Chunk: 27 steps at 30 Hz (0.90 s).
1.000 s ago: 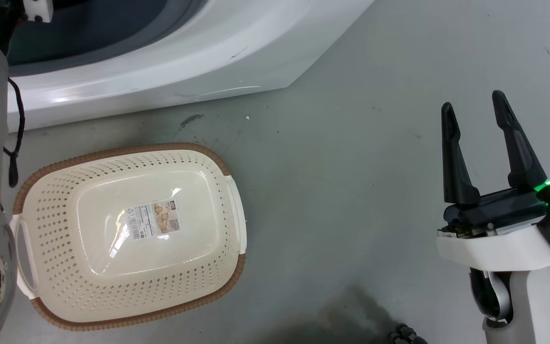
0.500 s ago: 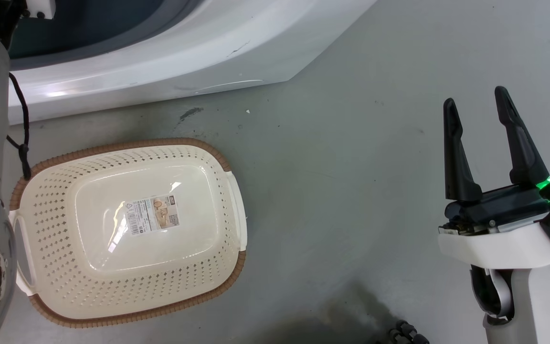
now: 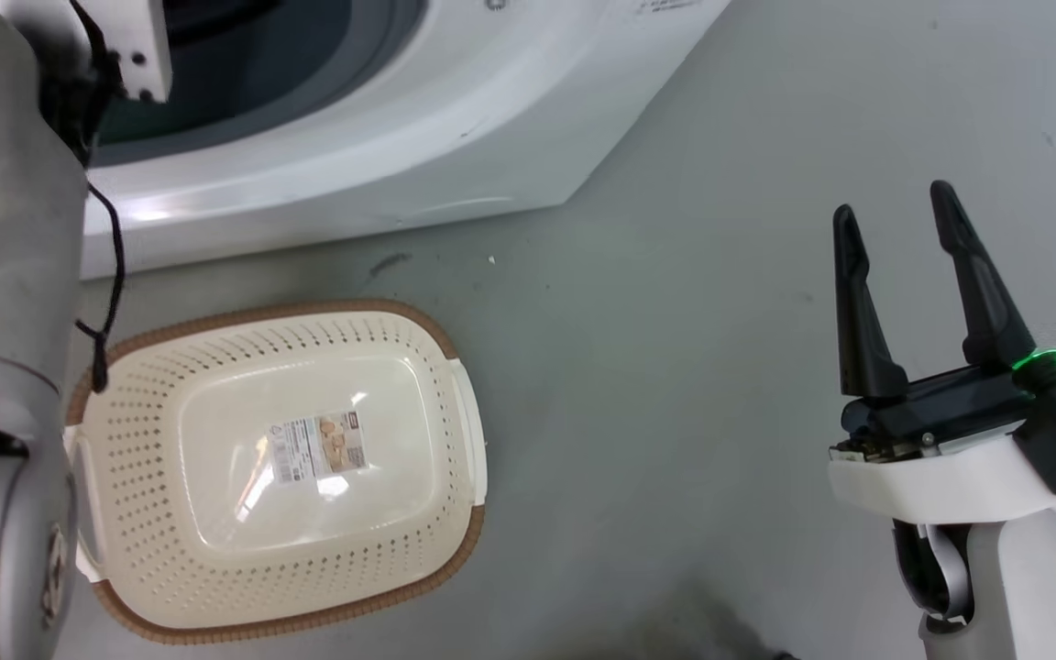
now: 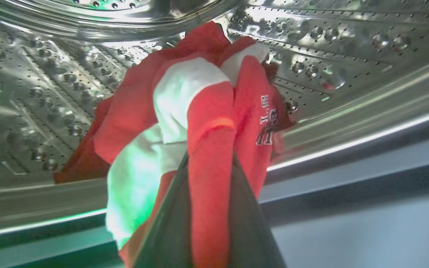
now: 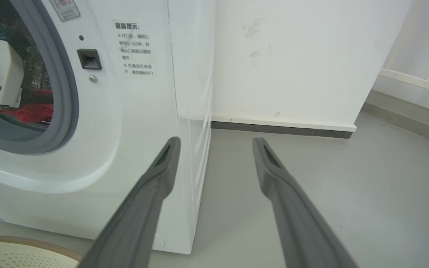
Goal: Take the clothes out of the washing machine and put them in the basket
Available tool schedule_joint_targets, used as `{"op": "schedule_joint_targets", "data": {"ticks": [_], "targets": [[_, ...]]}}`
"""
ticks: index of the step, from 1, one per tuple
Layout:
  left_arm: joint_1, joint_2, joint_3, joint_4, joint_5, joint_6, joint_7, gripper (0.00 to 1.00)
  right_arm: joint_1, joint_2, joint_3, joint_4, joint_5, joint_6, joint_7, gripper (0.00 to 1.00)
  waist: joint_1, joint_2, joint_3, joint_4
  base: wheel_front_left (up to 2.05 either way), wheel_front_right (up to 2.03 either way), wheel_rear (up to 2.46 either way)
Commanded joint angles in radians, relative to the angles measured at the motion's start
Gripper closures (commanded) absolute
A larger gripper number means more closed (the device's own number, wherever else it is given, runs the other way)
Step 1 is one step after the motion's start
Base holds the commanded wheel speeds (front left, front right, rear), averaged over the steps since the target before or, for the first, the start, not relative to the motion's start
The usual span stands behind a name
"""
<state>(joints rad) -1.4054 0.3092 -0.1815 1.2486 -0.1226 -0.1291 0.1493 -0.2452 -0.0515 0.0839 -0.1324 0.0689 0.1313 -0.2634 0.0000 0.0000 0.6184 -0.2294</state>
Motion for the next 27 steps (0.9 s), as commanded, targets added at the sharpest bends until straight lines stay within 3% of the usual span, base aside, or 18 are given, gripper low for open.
{"op": "schedule_joint_targets", "data": {"ticks": [1,14,27], "targets": [[0.031,0.007,-0.011,-0.006,-0.007,0.0,-0.023,1.0,0.011,0.002,0.004,0.002,-0.008,-0.001,-0.002,0.0,0.0,0.0,-0.038,0.008,0.0,0.0,0.0],[0.281,0.013,-0.175,-0.093,-0.168,0.0,-0.226,1.0,0.106,0.002,0.014,0.039,-0.038,-0.001,-0.002,0.0,0.0,0.0,-0.253,0.049,0.0,0.0,0.0],[0.55,0.05,-0.299,-0.267,-0.327,0.0,-0.387,1.0,0.209,0.002,0.018,0.068,-0.074,-0.001,-0.002,0.0,0.0,0.0,-0.423,0.103,0.0,0.0,0.0]]}}
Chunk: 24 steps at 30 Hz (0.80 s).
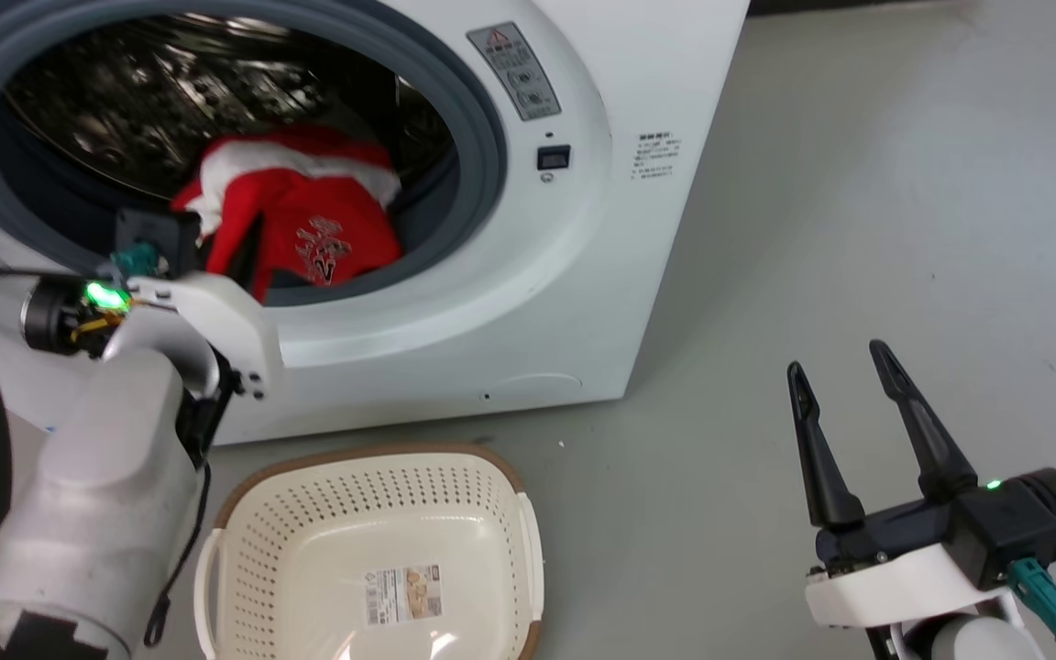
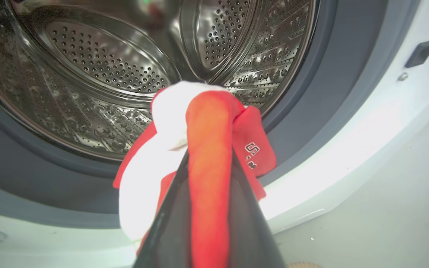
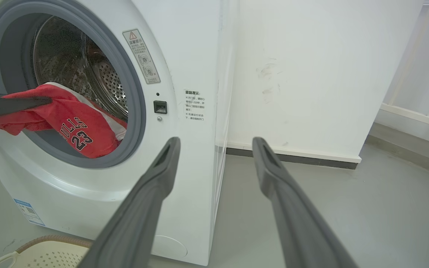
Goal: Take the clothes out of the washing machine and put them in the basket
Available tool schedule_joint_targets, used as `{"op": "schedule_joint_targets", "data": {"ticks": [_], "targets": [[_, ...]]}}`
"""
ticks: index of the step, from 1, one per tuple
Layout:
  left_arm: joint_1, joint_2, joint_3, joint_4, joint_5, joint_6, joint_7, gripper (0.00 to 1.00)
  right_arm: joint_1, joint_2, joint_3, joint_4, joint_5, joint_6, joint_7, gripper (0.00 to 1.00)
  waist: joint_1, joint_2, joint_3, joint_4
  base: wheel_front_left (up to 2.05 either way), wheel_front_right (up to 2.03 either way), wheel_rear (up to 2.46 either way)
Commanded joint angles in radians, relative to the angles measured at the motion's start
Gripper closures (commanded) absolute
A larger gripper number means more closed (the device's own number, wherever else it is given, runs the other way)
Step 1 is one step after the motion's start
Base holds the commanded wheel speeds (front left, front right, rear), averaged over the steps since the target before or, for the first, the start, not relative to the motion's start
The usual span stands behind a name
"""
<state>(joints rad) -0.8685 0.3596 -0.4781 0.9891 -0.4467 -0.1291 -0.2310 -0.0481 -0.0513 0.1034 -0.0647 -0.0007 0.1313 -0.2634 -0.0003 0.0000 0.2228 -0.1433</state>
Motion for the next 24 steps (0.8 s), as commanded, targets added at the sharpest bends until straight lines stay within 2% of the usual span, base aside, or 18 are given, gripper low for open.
{"op": "schedule_joint_targets", "data": {"ticks": [1,7,10,15,24], "targets": [[0.035,0.0,-0.009,-0.025,-0.006,0.0,-0.012,1.0,0.019,0.002,-0.004,0.003,-0.006,-0.001,-0.002,0.0,0.0003,0.0,-0.039,0.022,0.0,0.0,0.0],[0.158,0.008,-0.015,-0.144,-0.022,0.002,-0.029,1.0,0.064,0.002,-0.002,0.011,-0.013,-0.001,-0.002,0.0,0.0003,0.0,-0.099,0.044,0.0,0.0,0.0],[0.228,0.019,-0.014,-0.225,-0.023,0.017,-0.031,1.0,0.084,0.002,-0.001,0.015,-0.014,-0.001,-0.002,0.0,0.0003,0.0,-0.125,0.053,0.0,0.0,0.0],[0.348,0.049,-0.02,-0.39,-0.019,0.056,-0.021,1.0,0.113,0.002,-0.002,0.021,-0.014,-0.001,-0.002,0.0,0.0003,0.0,-0.157,0.065,0.0,0.0,0.0],[0.547,0.113,-0.035,-0.702,-0.031,0.139,0.075,1.0,0.123,0.002,-0.008,0.023,-0.006,-0.001,-0.002,0.0,0.0003,0.0,-0.166,0.078,0.0,0.0,0.0]]}}
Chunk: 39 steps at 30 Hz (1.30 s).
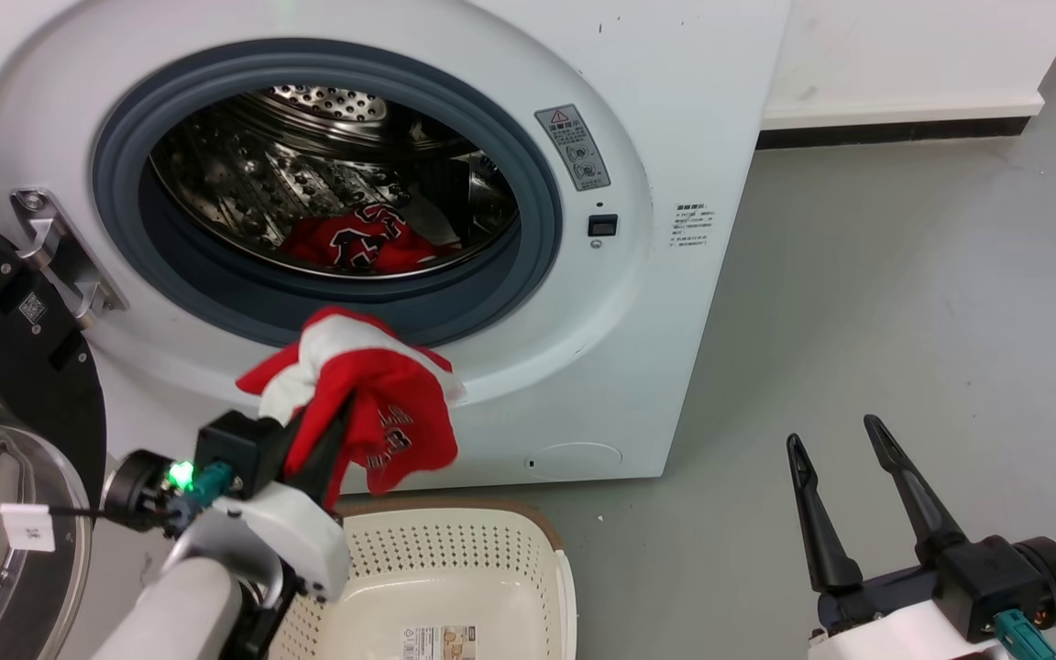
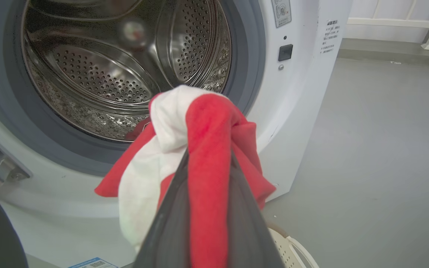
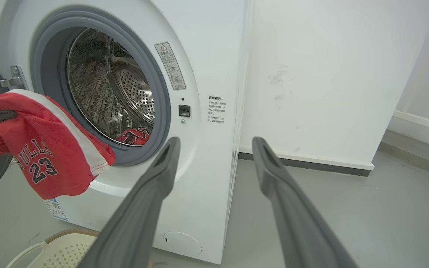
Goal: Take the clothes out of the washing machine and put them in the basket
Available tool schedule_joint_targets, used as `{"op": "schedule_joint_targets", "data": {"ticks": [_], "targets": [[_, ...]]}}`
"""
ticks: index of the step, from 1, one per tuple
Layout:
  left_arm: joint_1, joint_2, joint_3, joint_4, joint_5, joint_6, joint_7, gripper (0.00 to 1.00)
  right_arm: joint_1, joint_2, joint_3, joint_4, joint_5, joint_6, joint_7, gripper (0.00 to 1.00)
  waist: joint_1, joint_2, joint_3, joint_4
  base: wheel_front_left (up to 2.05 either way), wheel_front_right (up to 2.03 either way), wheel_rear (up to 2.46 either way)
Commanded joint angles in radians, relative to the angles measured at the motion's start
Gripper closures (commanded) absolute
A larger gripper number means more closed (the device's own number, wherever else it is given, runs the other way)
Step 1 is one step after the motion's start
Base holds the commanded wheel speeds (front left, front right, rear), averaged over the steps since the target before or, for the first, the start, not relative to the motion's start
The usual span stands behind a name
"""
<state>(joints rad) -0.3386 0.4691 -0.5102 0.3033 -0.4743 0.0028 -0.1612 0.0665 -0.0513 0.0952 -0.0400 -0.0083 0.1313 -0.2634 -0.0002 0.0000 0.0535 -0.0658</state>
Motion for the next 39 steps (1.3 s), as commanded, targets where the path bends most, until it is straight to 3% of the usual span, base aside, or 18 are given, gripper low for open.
{"op": "schedule_joint_targets", "data": {"ticks": [1,7,13,39], "targets": [[0.032,0.01,-0.007,-0.041,-0.002,0.014,0.017,1.0,0.004,0.002,0.0,-0.004,0.002,-0.001,-0.002,0.0,0.0002,0.0,0.008,0.001,0.0,0.0,0.0],[0.089,0.004,-0.037,-0.12,0.001,0.035,0.055,1.0,-0.034,0.002,0.006,-0.007,0.001,-0.001,-0.002,0.0,0.0002,0.0,0.057,-0.01,0.0,0.0,0.0],[0.082,-0.015,-0.054,-0.071,-0.009,0.019,0.043,1.0,-0.075,0.002,0.001,-0.019,-0.006,-0.001,-0.002,0.0,0.0002,0.0,0.139,-0.031,0.0,0.0,0.0],[-0.221,-0.171,-0.143,0.557,-0.011,-0.115,-0.048,1.0,-0.282,0.002,-0.04,-0.077,-0.003,-0.001,-0.002,0.0,0.0002,0.0,0.54,-0.072,0.0,0.0,0.0]]}}
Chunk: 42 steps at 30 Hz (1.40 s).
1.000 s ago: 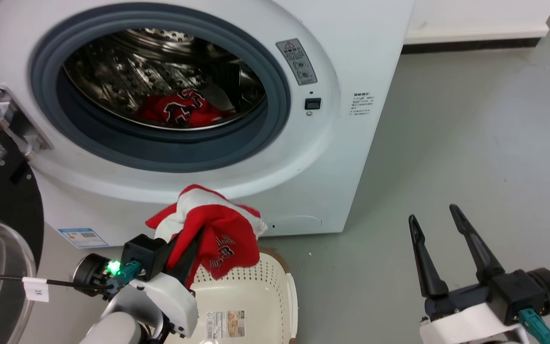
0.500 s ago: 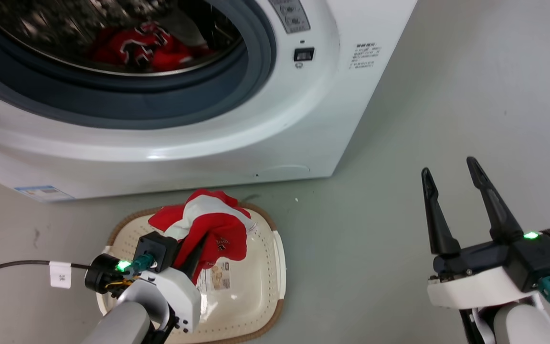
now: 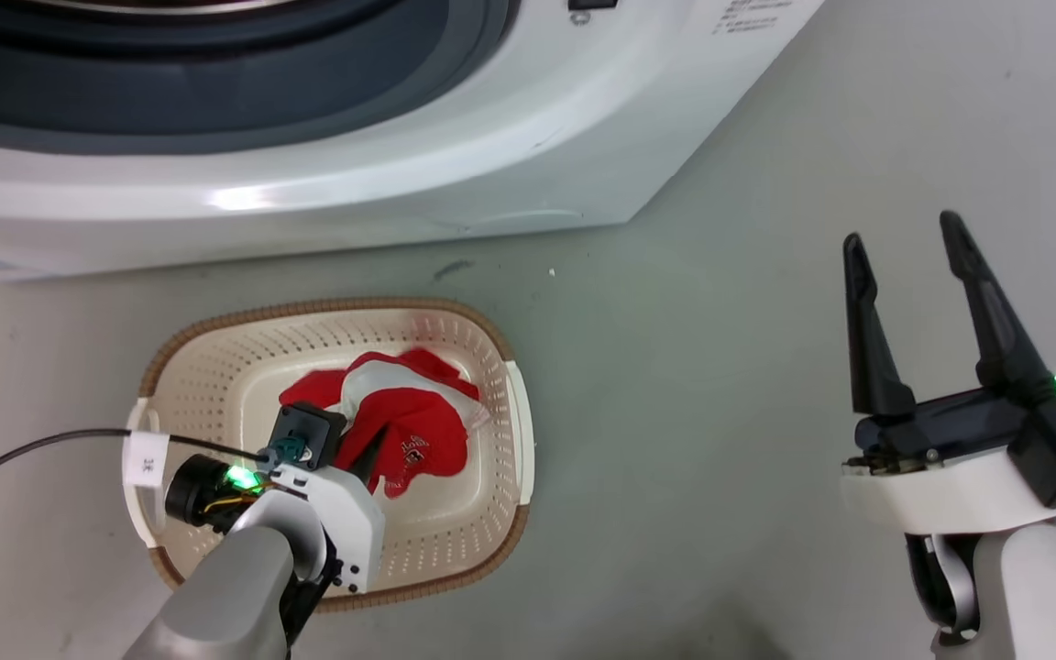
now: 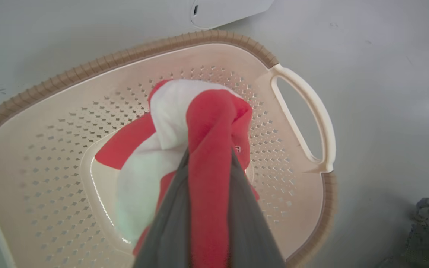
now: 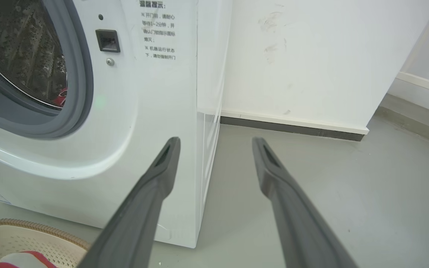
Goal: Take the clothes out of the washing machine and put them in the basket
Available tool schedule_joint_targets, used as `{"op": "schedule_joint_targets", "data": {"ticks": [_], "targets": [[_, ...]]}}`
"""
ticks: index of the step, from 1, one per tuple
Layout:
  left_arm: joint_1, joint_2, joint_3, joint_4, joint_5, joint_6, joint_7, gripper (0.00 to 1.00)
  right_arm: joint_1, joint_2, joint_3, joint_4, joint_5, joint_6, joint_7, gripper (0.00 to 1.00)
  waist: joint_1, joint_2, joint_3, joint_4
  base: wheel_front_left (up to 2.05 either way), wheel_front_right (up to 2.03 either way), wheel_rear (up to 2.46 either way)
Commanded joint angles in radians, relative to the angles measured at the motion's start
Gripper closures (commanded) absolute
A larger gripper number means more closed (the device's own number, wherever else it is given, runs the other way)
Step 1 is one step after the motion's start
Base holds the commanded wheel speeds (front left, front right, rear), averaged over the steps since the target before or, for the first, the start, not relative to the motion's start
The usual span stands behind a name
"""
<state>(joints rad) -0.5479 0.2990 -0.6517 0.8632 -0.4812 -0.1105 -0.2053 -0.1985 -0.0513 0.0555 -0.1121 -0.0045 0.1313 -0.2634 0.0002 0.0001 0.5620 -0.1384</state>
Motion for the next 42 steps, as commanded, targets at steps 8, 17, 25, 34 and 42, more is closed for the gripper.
{"op": "schedule_joint_targets", "data": {"ticks": [8,17,25,34,42], "targets": [[-0.137,-0.045,-0.027,0.205,-0.003,-0.012,-0.014,1.0,-0.06,0.002,-0.02,-0.027,-0.017,-0.001,-0.002,0.0,-0.0002,-0.0001,0.138,0.007,0.0,0.0,0.0],[-0.264,-0.081,-0.02,0.367,-0.021,-0.014,-0.001,1.0,-0.104,0.002,-0.033,-0.054,-0.025,-0.001,-0.002,0.0,-0.0002,-0.0001,0.247,0.022,0.0,0.0,0.0],[-0.324,-0.103,-0.001,0.407,-0.05,-0.005,0.001,1.0,-0.123,0.002,-0.046,-0.066,-0.035,-0.001,-0.002,0.0,-0.0002,-0.0001,0.305,0.035,0.0,0.0,0.0],[-0.313,-0.116,-0.012,0.42,-0.056,0.004,0.009,0.0,-0.132,0.002,-0.033,-0.049,-0.032,-0.001,-0.002,0.0,-0.0002,-0.0001,0.274,0.041,0.0,0.0,0.0],[-0.243,-0.12,-0.024,0.423,-0.06,0.005,-0.031,0.0,-0.089,0.002,-0.012,-0.015,-0.03,-0.001,-0.002,0.0,-0.0002,-0.0001,0.148,0.049,0.0,0.0,0.0]]}}
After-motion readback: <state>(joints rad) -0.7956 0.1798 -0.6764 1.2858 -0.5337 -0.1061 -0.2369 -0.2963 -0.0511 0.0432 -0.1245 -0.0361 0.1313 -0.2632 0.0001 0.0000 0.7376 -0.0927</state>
